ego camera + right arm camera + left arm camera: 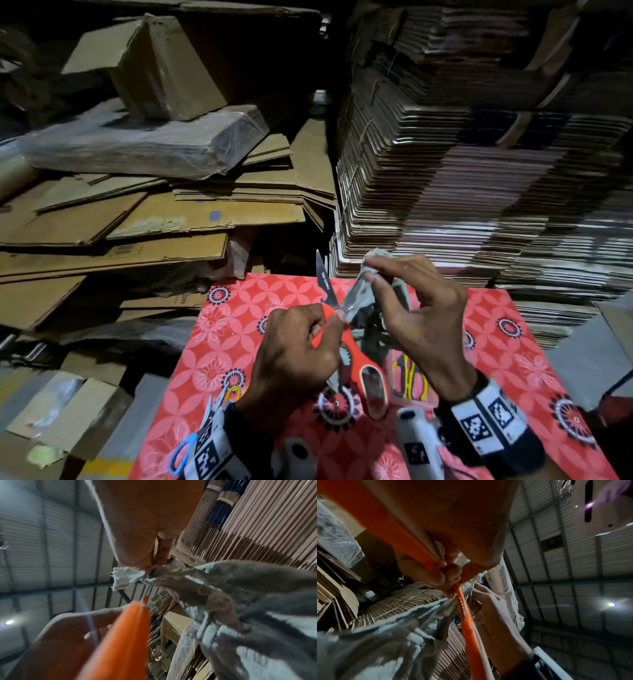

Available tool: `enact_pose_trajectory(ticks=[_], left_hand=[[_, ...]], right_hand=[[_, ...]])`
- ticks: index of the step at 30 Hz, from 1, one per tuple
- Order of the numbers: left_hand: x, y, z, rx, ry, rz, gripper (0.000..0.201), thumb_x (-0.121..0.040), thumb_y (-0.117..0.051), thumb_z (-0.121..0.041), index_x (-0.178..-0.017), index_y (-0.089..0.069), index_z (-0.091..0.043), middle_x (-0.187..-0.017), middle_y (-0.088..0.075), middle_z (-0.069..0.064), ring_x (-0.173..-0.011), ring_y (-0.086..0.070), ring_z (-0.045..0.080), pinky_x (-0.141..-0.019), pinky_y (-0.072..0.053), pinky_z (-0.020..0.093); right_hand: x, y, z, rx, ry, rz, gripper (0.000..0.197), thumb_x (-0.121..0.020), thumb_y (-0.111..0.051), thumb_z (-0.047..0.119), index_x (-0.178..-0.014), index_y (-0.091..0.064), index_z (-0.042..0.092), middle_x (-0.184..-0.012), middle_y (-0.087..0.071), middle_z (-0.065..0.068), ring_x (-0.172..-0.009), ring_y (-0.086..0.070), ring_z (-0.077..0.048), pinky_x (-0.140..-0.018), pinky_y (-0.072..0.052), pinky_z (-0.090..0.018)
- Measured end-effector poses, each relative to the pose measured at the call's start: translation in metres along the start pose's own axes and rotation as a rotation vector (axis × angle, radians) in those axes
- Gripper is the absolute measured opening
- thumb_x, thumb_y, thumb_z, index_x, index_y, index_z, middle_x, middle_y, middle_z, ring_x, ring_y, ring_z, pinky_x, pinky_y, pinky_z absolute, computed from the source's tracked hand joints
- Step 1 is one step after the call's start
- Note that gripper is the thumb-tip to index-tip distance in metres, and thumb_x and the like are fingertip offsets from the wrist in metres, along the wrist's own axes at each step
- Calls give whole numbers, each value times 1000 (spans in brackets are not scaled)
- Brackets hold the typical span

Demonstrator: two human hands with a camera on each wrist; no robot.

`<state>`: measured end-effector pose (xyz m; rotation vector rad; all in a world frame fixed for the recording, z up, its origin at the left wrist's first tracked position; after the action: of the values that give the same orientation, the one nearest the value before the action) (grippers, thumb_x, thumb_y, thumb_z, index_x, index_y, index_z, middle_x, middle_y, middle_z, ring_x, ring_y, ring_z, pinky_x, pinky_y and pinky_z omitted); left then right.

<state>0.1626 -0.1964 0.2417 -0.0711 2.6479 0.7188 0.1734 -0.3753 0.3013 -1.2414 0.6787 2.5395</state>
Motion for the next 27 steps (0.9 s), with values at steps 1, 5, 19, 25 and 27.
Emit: enact_pose_trajectory(ticks=[1, 5, 19, 25, 27], left_hand=[[0, 1, 0, -5, -12, -5, 55, -96, -57, -44, -57, -46, -7, -50, -42, 10, -41, -33, 11, -46, -25, 34], [5, -3, 5, -46, -18, -14, 58, -96, -55, -48, -56, -42, -8, -50, -34, 11, -43, -33, 22, -48, -24, 41], [3, 4, -1, -105, -92, -117, 57, -94, -68, -26, -54, -27, -29, -48, -27, -4, -46, -26, 11, -54, -17, 22], [-2, -1, 2, -14, -10, -40, 53, -97, -62, -33, -52, -40, -14, -46, -35, -3, -41, -29, 9, -49, -18, 26], [-2, -1, -5, -39, -42, -48, 55, -97, -63, -32, -53, -31, -25, -50, -31, -2, -45, -24, 9, -54, -17, 27]], right_hand=[[6, -2, 1, 5, -1, 13, 16, -89, -81, 6, -103, -82, 13, -96, -77, 7, -91, -72, -13, -83, -53, -23], [21, -4, -8, -24, -55, 59, 20, -85, -84, 4, -102, -82, 15, -95, -77, 8, -88, -72, -14, -78, -55, -27], [-6, 38, -70, -362, -380, -158, 22, -91, -73, -4, -103, -77, 14, -92, -78, 10, -86, -70, -6, -81, -55, -23], [3, 20, -34, -362, -324, -115, 19, -87, -77, 2, -98, -77, 18, -94, -78, 2, -88, -74, -10, -81, -56, -20], [5, 12, -26, -320, -283, -101, 19, -88, -78, 6, -98, -77, 21, -95, -76, 2, -89, -75, -12, -79, -57, -20]])
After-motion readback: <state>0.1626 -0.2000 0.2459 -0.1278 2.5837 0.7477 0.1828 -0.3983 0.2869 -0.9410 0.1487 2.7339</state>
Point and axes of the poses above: each hand's wrist, its own x-axis away from the middle knuckle, its own y-axis out of the back of the hand, z = x × y, the point moved 9 cm from there along -x, towards the middle knuckle
